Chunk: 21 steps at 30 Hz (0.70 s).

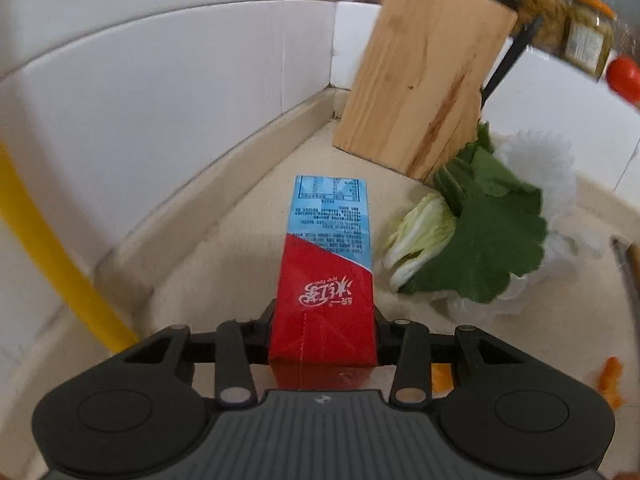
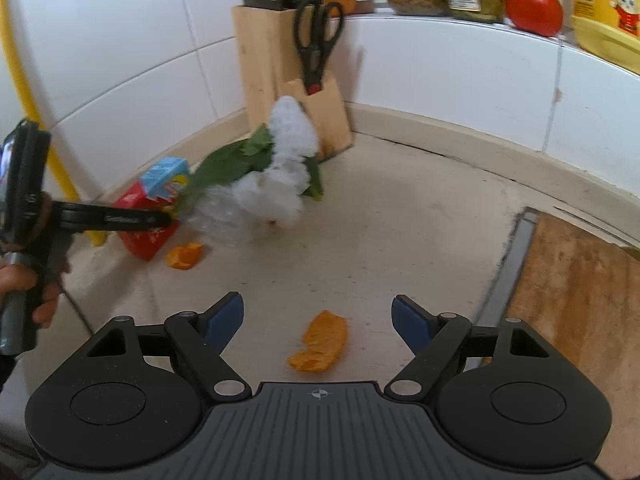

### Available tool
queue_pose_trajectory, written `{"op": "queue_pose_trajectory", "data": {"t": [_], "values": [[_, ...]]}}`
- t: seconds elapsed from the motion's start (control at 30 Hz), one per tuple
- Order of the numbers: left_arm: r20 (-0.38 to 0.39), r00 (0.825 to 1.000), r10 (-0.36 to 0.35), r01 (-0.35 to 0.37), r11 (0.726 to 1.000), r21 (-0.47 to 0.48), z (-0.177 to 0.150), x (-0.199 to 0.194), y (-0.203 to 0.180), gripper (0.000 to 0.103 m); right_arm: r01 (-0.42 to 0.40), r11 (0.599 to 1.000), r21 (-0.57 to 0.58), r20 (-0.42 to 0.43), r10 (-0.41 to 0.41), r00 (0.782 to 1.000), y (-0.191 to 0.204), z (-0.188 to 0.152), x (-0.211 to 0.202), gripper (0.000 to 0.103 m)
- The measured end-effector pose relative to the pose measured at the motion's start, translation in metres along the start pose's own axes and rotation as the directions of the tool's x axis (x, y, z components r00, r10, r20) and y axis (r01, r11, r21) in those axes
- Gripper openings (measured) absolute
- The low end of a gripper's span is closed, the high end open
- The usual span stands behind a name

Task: Collect trash
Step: 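Grasp the red juice carton with the left gripper while the right gripper grasps an orange peel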

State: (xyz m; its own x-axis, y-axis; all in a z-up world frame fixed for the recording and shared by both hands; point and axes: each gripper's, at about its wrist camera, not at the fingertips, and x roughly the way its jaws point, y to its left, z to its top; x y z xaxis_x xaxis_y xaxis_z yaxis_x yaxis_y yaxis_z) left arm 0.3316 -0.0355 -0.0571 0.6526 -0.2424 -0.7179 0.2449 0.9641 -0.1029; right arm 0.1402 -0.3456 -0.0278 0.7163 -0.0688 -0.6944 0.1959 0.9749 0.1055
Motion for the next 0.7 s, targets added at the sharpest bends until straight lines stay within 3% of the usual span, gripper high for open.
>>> {"op": "queue_pose_trajectory", "data": {"t": [0.1, 0.17, 0.27, 0.3, 0.37, 0.43, 0.47, 0.7], "values": [[0.011, 0.999, -0.048, 0.048, 0.999, -0.02, -0.01, -0.025, 0.003, 0.035, 0.012, 1.0, 0.018, -0.004, -0.011, 1.0, -0.006, -0.001, -0.003, 0.064], [0.022, 0.997, -0.069, 0.069, 0.997, -0.023, -0.016, -0.045, 0.002, 0.035, 0.015, 0.999, 0.032, -0.014, -0.015, 1.0, -0.01, -0.002, -0.004, 0.063], [0.039, 0.994, -0.102, 0.102, 0.995, -0.012, -0.027, -0.075, 0.001, 0.036, 0.026, 1.0, 0.017, -0.025, -0.025, 0.999, -0.01, -0.005, -0.005, 0.067], [0.034, 0.994, -0.107, 0.108, 0.994, -0.003, -0.029, -0.081, 0.001, 0.038, 0.03, 1.0, 0.007, -0.028, -0.029, 0.999, -0.009, -0.006, -0.004, 0.074], [0.04, 0.992, -0.116, 0.116, 0.993, 0.006, -0.031, -0.09, 0.002, 0.056, 0.026, 0.999, -0.02, -0.041, -0.027, 0.999, -0.006, -0.007, -0.003, 0.087], [0.052, 0.995, -0.084, 0.083, 0.996, 0.03, -0.035, -0.094, 0.001, 0.071, 0.009, 0.999, -0.043, -0.047, -0.011, 0.999, -0.001, -0.008, -0.001, 0.087], [0.058, 0.996, -0.062, 0.06, 0.997, 0.042, -0.037, -0.094, 0.001, 0.074, 0.001, 0.999, -0.054, -0.055, -0.004, 0.998, 0.001, -0.008, 0.002, 0.087], [0.05, 0.999, 0.013, -0.019, 0.993, 0.115, -0.048, -0.079, -0.003, 0.079, -0.016, 0.996, -0.087, -0.107, 0.007, 0.994, 0.012, -0.013, 0.027, 0.087]]}}
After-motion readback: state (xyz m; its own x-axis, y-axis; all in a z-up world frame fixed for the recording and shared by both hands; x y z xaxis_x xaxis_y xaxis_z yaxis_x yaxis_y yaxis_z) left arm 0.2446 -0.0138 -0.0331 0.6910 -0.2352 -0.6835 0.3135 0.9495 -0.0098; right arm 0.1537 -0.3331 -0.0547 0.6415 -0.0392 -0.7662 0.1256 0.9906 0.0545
